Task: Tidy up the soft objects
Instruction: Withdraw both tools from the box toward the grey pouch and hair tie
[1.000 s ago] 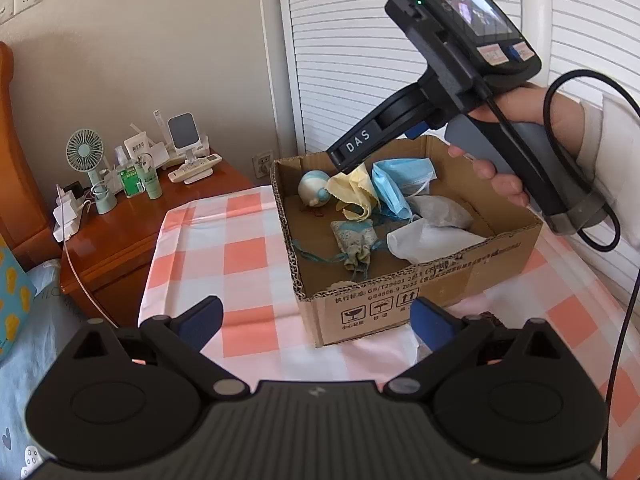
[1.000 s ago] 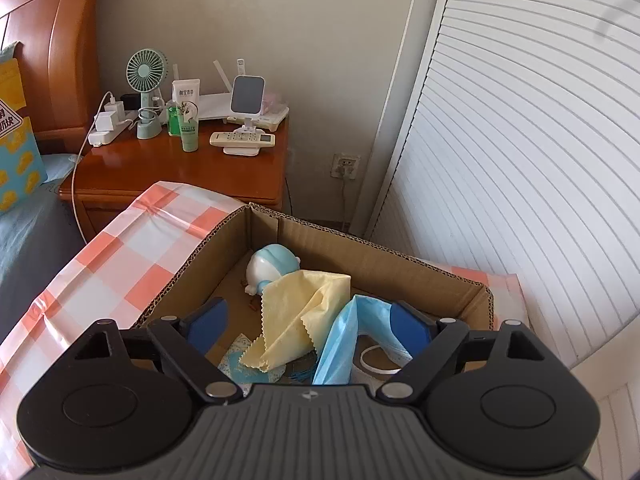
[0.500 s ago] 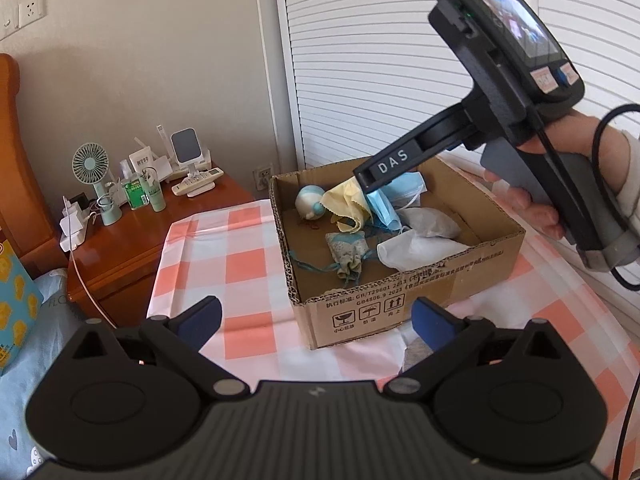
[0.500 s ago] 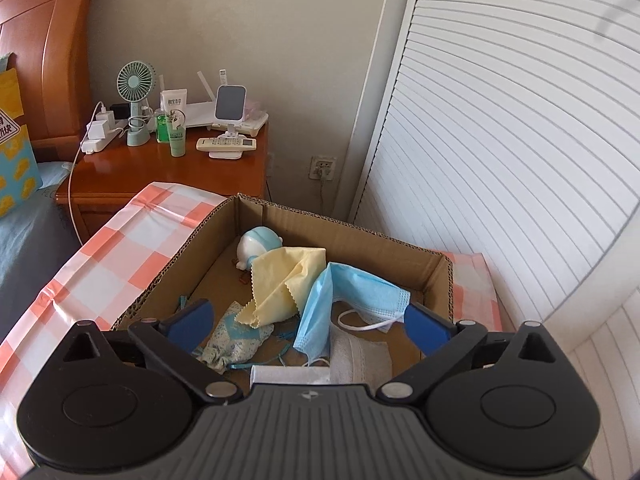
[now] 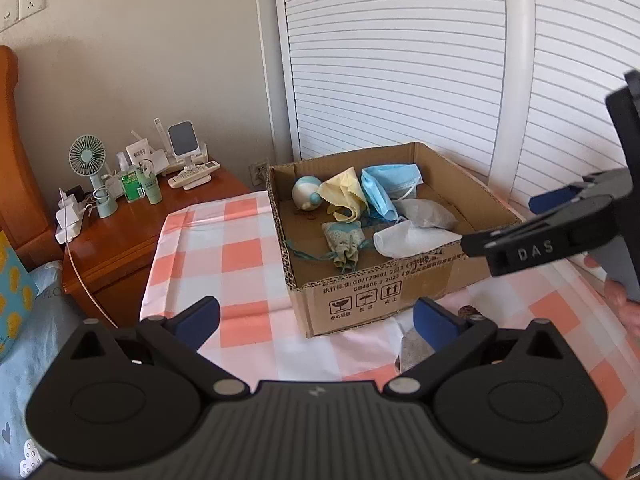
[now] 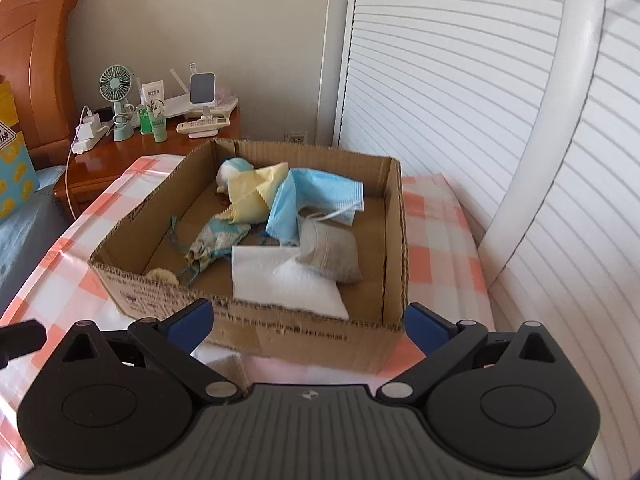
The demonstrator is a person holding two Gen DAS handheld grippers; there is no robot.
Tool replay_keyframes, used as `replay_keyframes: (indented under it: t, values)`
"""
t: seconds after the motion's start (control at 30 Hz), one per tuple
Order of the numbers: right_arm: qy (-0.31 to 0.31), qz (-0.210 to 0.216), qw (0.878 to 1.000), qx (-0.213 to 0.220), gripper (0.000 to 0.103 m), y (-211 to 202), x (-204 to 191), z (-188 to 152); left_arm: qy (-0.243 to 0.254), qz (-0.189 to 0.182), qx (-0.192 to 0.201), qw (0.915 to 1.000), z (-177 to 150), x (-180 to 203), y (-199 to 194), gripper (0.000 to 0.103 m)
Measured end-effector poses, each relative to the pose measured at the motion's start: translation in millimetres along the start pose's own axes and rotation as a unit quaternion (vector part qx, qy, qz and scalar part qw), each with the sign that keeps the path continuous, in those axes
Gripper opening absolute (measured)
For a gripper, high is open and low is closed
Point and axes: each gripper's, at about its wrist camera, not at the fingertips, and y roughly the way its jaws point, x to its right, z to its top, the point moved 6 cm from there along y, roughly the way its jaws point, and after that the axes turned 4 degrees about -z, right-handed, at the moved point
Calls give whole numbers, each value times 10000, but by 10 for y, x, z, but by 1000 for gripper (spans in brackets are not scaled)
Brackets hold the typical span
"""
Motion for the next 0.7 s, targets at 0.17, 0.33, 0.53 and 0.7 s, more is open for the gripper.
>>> replay_keyframes:
  t: [0.17, 0.33, 0.53, 0.7]
  values:
    - [183, -7, 9995, -250, 103, 131, -31, -350, 33, -75, -117, 9999, -101, 26, 72, 102]
    - [253, -62, 9986, -470, 103, 329, -97, -562, 47, -169, -192, 9997, -182, 55, 92, 102]
    - [254, -180, 9981, -535, 103, 391, -76, -726, 75, -231, -292, 9993, -234, 85, 146, 102]
    - [362, -211, 9977, -539, 103, 352, 26, -817, 112, -341, -352, 9987, -248, 141, 211, 102]
